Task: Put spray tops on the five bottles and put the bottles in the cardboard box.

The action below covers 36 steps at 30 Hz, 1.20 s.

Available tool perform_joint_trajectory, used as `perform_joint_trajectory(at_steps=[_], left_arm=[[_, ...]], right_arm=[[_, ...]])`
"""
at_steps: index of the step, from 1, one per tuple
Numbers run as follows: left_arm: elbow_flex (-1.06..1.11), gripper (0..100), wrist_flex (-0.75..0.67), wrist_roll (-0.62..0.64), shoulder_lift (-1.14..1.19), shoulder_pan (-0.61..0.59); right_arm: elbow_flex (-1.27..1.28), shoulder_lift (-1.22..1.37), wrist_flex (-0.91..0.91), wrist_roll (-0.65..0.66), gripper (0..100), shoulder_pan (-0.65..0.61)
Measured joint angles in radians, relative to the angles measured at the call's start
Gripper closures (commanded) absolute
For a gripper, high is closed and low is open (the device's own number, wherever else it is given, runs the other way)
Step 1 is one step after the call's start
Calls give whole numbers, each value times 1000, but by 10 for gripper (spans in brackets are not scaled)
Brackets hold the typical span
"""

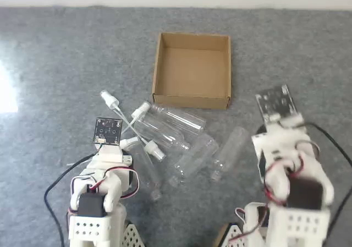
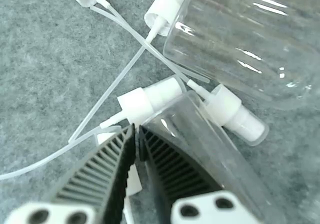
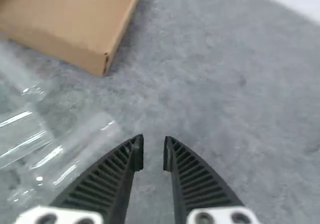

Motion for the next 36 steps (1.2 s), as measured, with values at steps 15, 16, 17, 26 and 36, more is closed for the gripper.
perform_joint_trajectory(at_steps=[15,16,17,26,36], left_arm=[[0,987,0,0,0,0],[0,987,0,0,0,0],[0,987,0,0,0,0],[0,987,0,0,0,0],[0,987,0,0,0,0]], right_arm=[[-32,356,-158,-184,823,-230],[-32,377,-169,-190,823,-245],[-32,399,-181,-196,822,-256],[-32,641,-325,-209,822,-270],[-32,893,-462,-209,822,-267]])
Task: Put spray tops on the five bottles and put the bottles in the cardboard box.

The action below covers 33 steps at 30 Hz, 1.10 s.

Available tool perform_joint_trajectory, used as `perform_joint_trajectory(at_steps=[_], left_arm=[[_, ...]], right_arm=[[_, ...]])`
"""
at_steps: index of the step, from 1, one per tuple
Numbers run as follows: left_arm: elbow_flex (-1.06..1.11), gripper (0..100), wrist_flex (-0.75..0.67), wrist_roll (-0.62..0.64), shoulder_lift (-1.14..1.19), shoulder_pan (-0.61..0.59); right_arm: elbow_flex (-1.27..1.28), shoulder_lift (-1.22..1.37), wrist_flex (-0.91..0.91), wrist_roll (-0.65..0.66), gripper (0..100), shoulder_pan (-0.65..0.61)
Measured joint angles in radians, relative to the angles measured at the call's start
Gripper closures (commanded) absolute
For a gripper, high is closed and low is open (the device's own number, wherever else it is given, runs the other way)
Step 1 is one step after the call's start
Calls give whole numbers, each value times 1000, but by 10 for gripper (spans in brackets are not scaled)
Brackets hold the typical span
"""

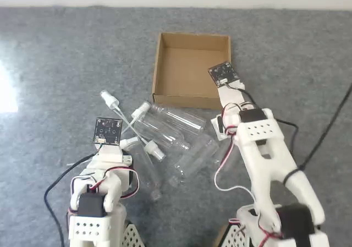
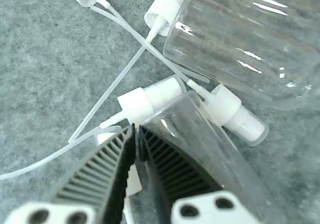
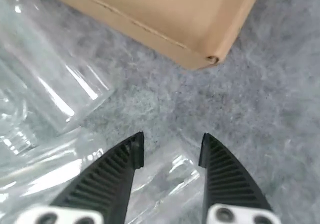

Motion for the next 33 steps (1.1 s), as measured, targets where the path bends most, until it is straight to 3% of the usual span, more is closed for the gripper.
perform_joint_trajectory(at_steps=[6,11,33], left_arm=[[0,987,0,0,0,0],[0,987,0,0,0,0],[0,987,0,0,0,0]], right_arm=[[0,57,-38,8,824,77],[0,78,-32,89,825,135],[0,78,222,273,825,278]])
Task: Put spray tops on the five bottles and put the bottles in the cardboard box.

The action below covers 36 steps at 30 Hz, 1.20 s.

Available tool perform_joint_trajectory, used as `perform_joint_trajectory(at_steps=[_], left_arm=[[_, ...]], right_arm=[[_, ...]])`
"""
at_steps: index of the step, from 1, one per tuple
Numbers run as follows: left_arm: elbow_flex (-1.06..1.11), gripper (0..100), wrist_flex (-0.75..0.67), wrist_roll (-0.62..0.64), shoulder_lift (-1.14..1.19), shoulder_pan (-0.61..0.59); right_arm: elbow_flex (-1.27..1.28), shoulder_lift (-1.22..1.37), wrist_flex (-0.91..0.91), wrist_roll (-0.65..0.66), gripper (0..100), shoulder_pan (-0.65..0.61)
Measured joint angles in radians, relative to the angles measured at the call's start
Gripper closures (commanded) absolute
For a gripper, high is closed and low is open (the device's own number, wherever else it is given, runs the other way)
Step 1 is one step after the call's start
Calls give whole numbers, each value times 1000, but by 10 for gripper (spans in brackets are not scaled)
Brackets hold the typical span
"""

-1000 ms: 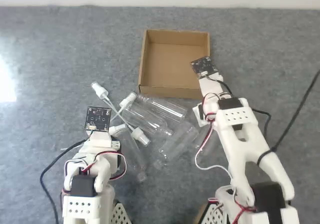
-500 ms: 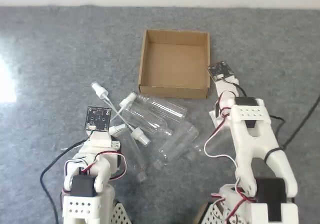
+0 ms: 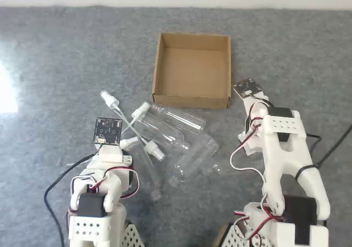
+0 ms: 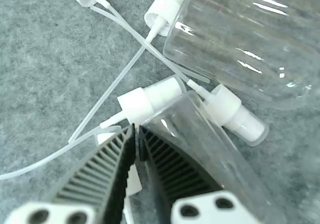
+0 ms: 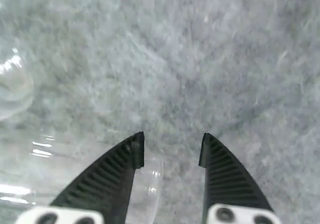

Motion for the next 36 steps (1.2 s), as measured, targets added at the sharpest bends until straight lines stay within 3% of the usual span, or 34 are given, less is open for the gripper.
perform_joint_trajectory(at_steps=[16,24,36], left_arm=[[0,987,0,0,0,0],[0,987,0,0,0,0],[0,987,0,0,0,0]], right_arm=[[0,-453,249,18,822,6],[0,-574,390,94,821,-167],[0,-577,439,98,801,-422]])
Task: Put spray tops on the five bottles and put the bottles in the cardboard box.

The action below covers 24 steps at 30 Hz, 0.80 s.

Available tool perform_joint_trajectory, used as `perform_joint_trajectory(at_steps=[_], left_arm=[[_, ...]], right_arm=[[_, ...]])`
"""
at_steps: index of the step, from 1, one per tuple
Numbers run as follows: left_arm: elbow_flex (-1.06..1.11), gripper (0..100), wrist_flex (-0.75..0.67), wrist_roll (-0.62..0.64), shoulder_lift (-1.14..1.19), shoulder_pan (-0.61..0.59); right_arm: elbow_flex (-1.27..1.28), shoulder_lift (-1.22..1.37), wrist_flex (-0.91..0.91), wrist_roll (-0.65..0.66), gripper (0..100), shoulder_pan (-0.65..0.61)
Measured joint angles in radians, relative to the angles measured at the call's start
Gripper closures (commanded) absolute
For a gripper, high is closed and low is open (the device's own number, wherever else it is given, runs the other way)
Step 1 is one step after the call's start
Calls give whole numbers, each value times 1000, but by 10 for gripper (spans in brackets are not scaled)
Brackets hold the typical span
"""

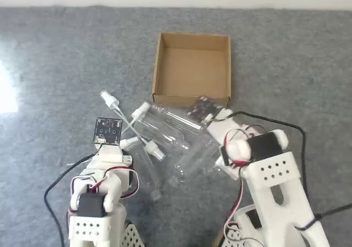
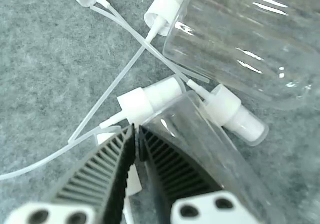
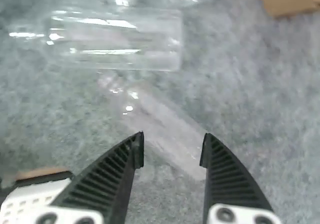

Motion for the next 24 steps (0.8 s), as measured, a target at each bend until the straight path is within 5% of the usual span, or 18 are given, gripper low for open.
perform_joint_trajectory(at_steps=[5,24], left_arm=[[0,987,0,0,0,0],[0,987,0,0,0,0]], right_arm=[[0,25,6,-2,697,-60],[0,402,-87,89,695,-71]])
